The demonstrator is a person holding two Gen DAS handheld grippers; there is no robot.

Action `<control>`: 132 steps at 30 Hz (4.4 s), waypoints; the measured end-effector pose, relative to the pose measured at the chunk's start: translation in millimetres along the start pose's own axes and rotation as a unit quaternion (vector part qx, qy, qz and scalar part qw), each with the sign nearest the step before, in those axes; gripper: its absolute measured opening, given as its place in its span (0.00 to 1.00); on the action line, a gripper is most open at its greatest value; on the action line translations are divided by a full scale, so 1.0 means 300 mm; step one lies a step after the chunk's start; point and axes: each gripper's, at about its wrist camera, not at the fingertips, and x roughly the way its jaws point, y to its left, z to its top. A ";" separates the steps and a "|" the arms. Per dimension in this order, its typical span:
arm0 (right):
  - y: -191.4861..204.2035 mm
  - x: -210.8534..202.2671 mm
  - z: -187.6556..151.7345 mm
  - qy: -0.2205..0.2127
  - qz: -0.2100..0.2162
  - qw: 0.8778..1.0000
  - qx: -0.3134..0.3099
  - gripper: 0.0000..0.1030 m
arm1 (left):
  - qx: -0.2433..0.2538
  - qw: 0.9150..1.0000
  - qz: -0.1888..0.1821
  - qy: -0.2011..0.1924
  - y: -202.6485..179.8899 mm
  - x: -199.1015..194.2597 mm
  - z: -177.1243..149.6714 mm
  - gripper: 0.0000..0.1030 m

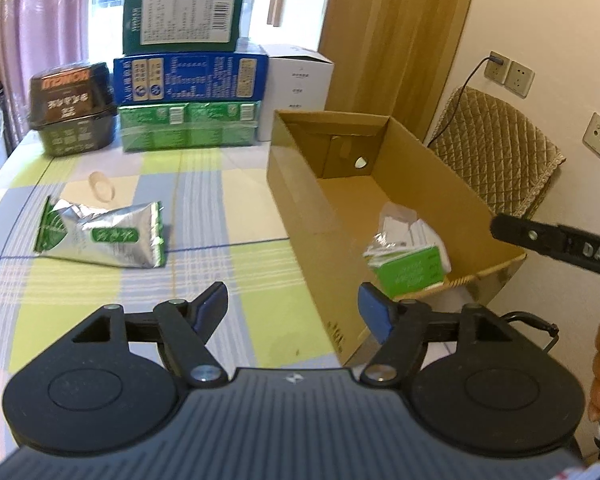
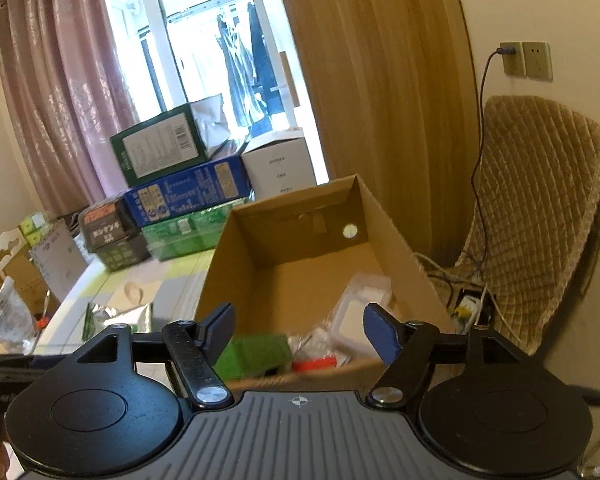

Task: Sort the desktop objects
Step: 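Move both grippers away from the cardboard box back over the table, then lower the left gripper toward the silver tea pouch while the right gripper approaches the white spoon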

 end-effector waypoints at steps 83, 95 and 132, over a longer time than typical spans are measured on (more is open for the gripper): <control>0.812 0.771 -0.051 0.196 0.210 0.845 -0.452 0.98 | 0.445 0.890 -0.031 0.094 0.737 0.310 0.124 0.98; 0.826 0.949 -0.101 0.228 0.224 0.795 -0.515 0.98 | 0.520 0.834 -0.098 0.154 0.744 0.527 0.219 0.98; 0.892 1.112 -0.101 0.253 0.210 0.799 -0.503 0.98 | 0.397 0.880 -0.091 0.244 0.877 0.593 0.269 0.90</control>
